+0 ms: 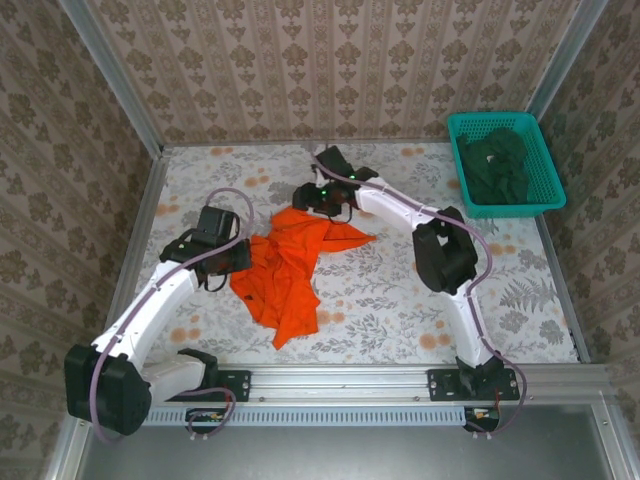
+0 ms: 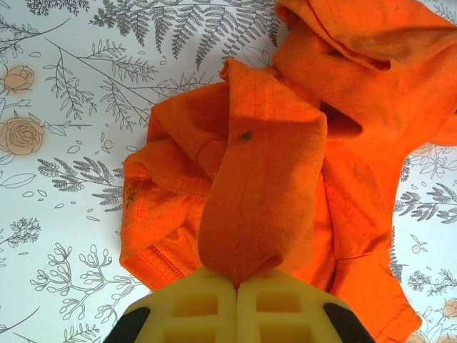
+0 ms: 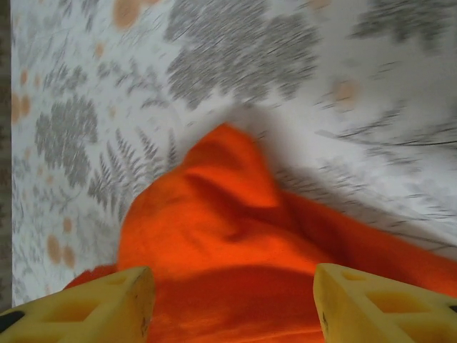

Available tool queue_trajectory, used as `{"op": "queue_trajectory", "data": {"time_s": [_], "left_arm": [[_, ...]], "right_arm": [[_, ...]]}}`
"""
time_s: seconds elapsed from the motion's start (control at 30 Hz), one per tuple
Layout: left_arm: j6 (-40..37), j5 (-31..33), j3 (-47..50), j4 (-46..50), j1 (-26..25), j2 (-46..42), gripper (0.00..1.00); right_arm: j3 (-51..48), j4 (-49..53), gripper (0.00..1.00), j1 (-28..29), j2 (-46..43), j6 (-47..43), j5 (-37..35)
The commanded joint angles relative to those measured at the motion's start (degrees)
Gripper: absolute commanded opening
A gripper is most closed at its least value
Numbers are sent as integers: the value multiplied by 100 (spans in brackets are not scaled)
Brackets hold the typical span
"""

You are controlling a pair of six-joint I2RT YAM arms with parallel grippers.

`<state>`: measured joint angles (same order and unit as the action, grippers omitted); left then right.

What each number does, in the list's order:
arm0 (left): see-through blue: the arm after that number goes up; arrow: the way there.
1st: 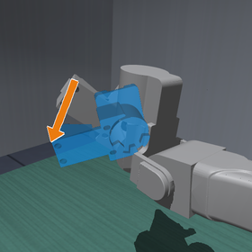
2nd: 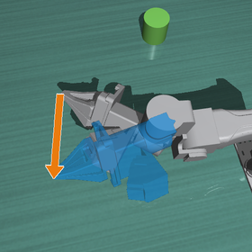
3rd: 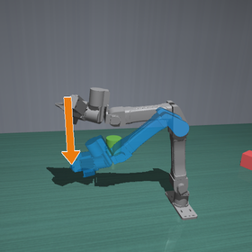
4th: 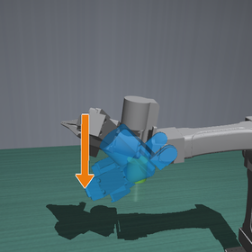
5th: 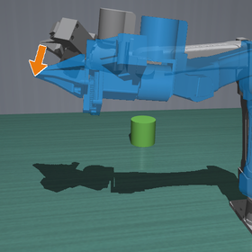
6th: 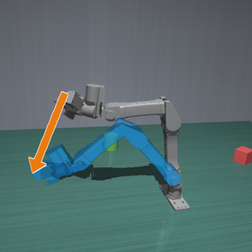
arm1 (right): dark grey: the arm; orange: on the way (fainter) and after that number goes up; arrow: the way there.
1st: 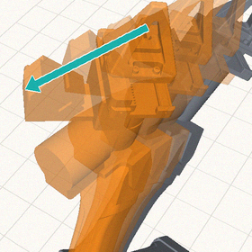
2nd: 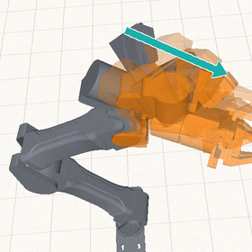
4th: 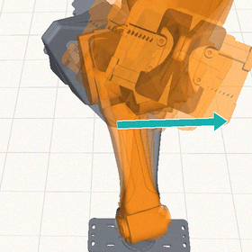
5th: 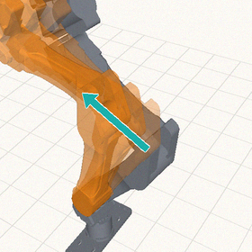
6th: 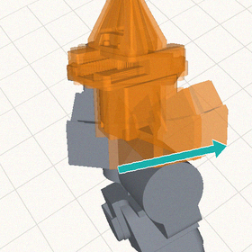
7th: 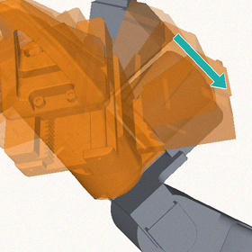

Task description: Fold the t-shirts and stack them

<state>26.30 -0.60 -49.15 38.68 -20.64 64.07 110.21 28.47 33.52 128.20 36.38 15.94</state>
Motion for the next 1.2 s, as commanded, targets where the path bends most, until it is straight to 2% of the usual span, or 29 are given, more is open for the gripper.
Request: {"op": "queue_trajectory", "data": {"time_s": [0.0,0.3,0.43,0.63,1.0,1.17], "left_arm": [[-100,110,-208,233,-14,1,0],[-291,121,-191,271,34,-23,0],[-275,77,-183,235,34,-44,0],[-316,85,-174,196,34,-57,0],[-389,165,-165,233,-27,-139,0],[-398,191,-156,233,-44,-136,0]], "right_arm": [[514,814,59,263,168,-599,11],[1617,1910,52,782,717,-1598,-539],[2052,2307,51,898,952,-1866,-930],[3079,2971,49,1017,1548,-2118,-1087],[3853,3456,34,1035,2035,-2030,-1221],[3897,3472,15,1044,2021,-2021,-1222]]}}
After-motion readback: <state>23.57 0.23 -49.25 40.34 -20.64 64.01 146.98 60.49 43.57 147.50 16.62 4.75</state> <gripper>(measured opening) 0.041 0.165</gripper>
